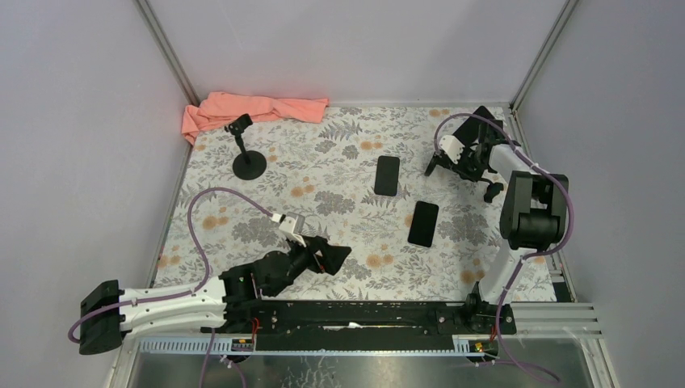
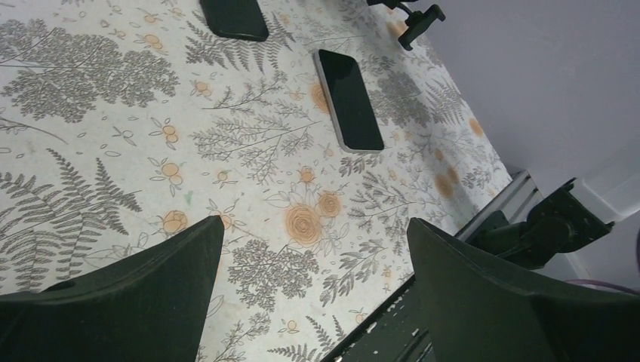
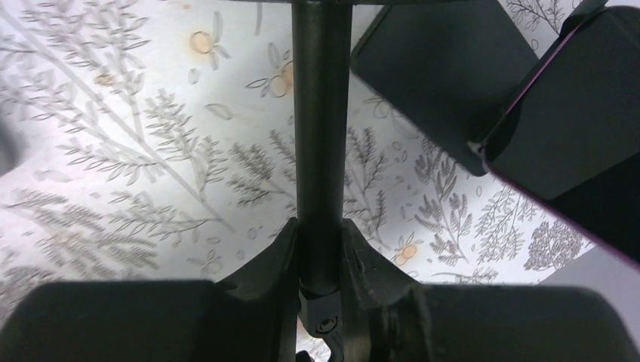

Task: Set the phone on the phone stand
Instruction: Pick up the phone stand at the center of the board.

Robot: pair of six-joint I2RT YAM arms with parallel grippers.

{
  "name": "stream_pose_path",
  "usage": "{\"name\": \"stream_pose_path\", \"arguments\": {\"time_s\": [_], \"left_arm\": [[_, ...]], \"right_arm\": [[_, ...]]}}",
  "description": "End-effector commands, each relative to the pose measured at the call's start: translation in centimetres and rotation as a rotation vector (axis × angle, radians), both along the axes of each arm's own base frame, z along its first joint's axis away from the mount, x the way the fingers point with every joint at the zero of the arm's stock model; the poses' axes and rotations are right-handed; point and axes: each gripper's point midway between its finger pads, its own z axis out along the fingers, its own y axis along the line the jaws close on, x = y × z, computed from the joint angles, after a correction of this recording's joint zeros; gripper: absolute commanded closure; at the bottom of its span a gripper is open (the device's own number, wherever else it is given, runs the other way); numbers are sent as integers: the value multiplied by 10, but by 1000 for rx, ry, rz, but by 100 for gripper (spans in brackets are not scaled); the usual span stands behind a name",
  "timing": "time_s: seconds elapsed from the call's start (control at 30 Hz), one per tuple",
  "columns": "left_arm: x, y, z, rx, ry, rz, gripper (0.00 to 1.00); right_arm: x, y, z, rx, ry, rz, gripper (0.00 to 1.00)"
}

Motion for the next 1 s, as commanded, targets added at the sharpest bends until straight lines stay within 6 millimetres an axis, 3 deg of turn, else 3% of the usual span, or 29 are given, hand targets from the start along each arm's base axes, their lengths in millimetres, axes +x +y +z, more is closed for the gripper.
{"name": "stream_pose_path", "arguments": {"time_s": [0.0,0.3,0.53,0.73,0.87,0.97], "left_arm": [[-1,-10,41,-150,-38,-23,1],[-9,-17,75,-316,-46,-78,1],[-6,-27,113,-396,-5,-113,1],[12,-40,136,-482,95,-155,1],[28,-47,138,-535,164,-204,2],[40,-55,130,-490,223,-208,3]], "right_arm": [[-5,22,67,72,-141,45,100],[-66,59,132,195,-239,192,100],[-126,95,161,203,-321,571,100],[-169,123,161,275,-343,830,100],[-199,139,156,322,-365,995,100],[-209,144,149,318,-356,1043,100]]}}
